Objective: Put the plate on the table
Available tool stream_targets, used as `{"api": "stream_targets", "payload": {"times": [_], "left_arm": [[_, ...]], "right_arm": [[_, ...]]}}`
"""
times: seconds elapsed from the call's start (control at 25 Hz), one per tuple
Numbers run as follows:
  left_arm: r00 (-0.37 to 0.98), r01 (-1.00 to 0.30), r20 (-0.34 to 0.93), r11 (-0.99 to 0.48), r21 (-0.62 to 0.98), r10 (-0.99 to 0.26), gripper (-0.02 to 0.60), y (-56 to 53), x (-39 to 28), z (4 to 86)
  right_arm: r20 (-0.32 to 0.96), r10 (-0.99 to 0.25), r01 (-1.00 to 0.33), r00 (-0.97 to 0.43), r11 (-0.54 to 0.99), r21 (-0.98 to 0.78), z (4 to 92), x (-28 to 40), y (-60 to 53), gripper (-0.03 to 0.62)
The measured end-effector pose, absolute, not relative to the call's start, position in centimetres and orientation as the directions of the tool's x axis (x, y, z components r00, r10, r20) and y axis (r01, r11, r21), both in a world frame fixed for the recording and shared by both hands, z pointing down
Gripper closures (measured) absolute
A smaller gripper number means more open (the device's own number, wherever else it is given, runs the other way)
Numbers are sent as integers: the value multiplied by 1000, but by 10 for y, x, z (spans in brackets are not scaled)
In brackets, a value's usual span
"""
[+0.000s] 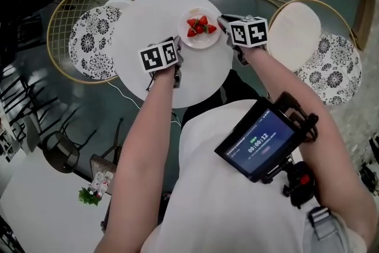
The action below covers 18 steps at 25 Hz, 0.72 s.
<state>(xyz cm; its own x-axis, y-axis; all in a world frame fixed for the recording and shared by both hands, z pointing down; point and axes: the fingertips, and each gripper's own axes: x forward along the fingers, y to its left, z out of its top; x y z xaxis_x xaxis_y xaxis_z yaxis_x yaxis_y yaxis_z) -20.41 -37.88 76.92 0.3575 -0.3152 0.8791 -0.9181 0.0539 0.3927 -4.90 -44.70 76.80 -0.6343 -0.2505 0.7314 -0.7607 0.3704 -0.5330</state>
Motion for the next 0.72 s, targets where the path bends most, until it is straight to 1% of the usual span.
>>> {"api": "stream_targets", "payload": {"times": [0.2,0.32,0.44,0.52,0.64,0.68,0.72], "left_arm": [[365,-907,849,61,417,-382,503,-371,-207,758],[406,-879,808,59,473,-427,503,-360,-202,749],[418,-860,767,59,507,-486,505,-336,-187,731],[416,-852,751,70,519,-512,505,-314,-173,715],[400,-851,744,85,518,-535,505,-290,-166,698],[393,-854,744,86,514,-541,510,-286,-165,695],[386,-857,743,84,508,-547,538,-282,-165,692]], "right_arm": [[740,-287,-786,-608,348,-511,767,-44,-451,563],[734,-283,-778,-617,360,-515,763,-44,-447,565],[731,-272,-766,-626,387,-513,750,-32,-429,568],[722,-264,-752,-640,410,-516,733,-22,-411,591],[683,-234,-700,-692,447,-557,709,-22,-395,591],[665,-227,-680,-712,458,-573,702,-24,-394,591],[646,-223,-662,-730,465,-587,696,-25,-393,591]]}}
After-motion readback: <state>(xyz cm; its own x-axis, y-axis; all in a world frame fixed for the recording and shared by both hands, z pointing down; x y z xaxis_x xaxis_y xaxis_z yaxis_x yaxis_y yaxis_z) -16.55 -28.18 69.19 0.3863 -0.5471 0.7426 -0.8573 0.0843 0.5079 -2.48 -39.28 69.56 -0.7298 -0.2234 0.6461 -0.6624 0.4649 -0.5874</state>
